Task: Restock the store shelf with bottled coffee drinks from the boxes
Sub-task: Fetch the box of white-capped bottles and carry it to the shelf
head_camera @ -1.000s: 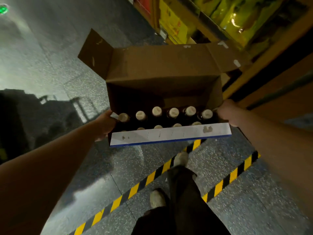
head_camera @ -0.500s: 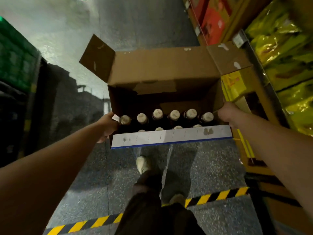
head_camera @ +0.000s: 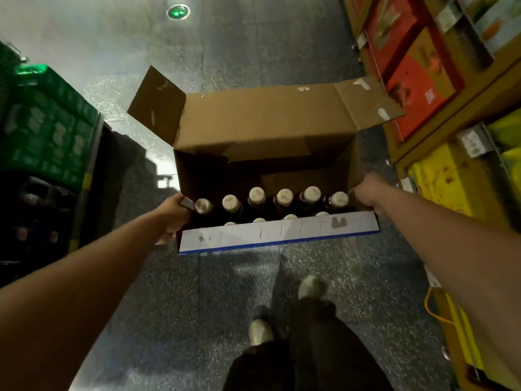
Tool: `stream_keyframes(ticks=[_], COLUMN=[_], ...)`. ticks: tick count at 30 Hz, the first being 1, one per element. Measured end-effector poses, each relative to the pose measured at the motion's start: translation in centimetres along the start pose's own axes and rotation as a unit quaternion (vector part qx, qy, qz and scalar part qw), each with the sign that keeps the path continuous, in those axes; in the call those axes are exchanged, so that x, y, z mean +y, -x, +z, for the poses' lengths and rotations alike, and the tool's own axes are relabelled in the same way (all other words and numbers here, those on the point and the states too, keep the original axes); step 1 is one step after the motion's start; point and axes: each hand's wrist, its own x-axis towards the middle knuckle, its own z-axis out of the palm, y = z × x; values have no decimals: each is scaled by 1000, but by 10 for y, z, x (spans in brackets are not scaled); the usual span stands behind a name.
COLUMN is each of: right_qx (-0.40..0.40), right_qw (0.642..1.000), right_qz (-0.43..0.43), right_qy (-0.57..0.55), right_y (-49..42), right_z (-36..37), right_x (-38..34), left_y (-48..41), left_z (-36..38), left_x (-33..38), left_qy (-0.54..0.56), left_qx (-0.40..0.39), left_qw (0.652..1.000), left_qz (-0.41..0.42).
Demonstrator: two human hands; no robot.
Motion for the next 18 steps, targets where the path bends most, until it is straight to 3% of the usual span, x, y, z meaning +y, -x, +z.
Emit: stream_keyframes(ticks=[12, 18], right_qx=[-29, -37], right_qw=[985, 982], right_qz=[-83, -113], right_qy=[148, 146], right_y=[-174, -243], right_z=[-20, -10], right_x=[-280, -427], left_y=[-168, -256], left_z=[-112, -195], left_x=[117, 174], left_qy=[63, 135], left_qx=[95, 72], left_qw=[993, 987], left_qz=[-31, -40])
